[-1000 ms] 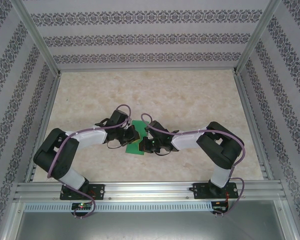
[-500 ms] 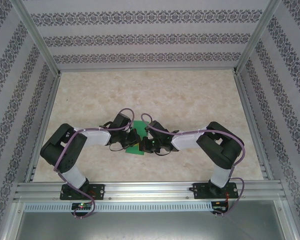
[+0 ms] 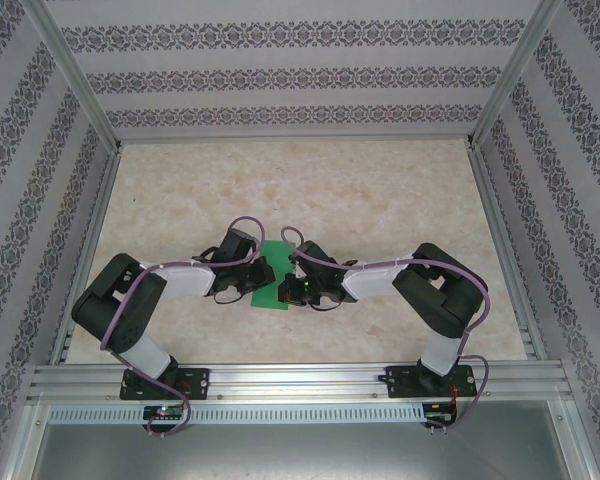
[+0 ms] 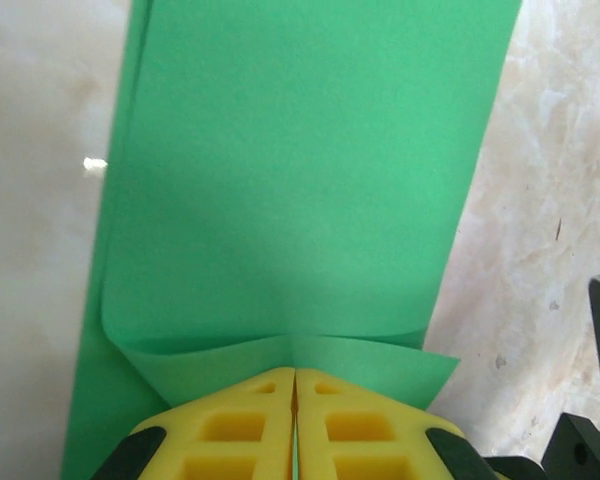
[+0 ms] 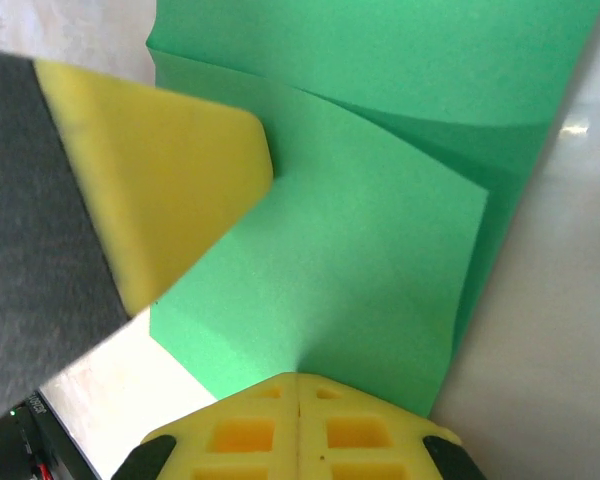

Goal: Fold a paper plane with a square sheet of paper (pick it up from the middle)
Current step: Fold the triangle a second time at the center of the table.

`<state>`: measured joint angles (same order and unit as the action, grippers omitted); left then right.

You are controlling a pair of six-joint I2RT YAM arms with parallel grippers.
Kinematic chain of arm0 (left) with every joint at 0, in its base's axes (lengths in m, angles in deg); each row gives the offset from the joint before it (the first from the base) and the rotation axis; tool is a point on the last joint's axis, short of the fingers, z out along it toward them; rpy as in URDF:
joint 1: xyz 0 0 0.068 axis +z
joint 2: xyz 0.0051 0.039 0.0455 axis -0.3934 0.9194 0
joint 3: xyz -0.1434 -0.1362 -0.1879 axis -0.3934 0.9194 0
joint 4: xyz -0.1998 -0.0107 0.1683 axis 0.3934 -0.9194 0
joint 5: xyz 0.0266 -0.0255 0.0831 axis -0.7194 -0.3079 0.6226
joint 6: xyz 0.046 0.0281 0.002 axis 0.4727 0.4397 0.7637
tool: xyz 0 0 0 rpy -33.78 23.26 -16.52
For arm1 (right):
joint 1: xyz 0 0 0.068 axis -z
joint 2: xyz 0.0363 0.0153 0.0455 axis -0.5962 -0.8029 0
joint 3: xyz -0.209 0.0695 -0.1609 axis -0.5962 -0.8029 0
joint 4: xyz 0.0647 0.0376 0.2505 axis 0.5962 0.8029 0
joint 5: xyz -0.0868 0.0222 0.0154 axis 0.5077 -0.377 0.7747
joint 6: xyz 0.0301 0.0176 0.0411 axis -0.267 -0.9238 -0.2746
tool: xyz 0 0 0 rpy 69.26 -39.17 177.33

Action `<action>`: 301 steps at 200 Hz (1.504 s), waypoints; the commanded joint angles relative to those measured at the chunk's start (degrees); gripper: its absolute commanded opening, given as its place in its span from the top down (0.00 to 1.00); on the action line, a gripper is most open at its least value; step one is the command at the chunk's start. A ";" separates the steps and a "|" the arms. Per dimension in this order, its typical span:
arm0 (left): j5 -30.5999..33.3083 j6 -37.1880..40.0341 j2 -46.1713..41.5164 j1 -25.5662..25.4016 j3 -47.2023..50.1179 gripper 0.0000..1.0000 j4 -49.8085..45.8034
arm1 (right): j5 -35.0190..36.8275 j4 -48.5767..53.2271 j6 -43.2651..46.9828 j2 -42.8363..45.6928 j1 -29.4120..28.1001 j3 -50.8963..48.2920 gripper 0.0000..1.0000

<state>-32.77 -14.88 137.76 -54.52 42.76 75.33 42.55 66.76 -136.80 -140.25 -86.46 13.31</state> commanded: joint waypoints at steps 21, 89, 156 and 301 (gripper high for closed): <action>0.97 4.39 1.45 3.54 1.01 0.91 3.19 | 3.14 9.11 2.43 -3.65 -0.39 -1.33 0.99; -2.44 7.92 4.20 9.40 0.57 0.91 4.14 | 2.82 9.99 2.80 -3.48 -0.41 -1.07 0.99; -4.48 11.46 4.55 12.95 -1.43 0.90 2.42 | 2.69 10.60 2.75 -3.91 -0.58 -0.21 0.99; -16.81 11.23 -6.07 13.86 -4.66 0.86 -5.95 | 2.21 9.94 2.49 -4.58 -0.76 1.87 0.97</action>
<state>-43.74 -3.60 134.15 -39.75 37.82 71.48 42.62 69.93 -135.07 -141.35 -86.46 16.09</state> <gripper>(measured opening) 0.138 0.044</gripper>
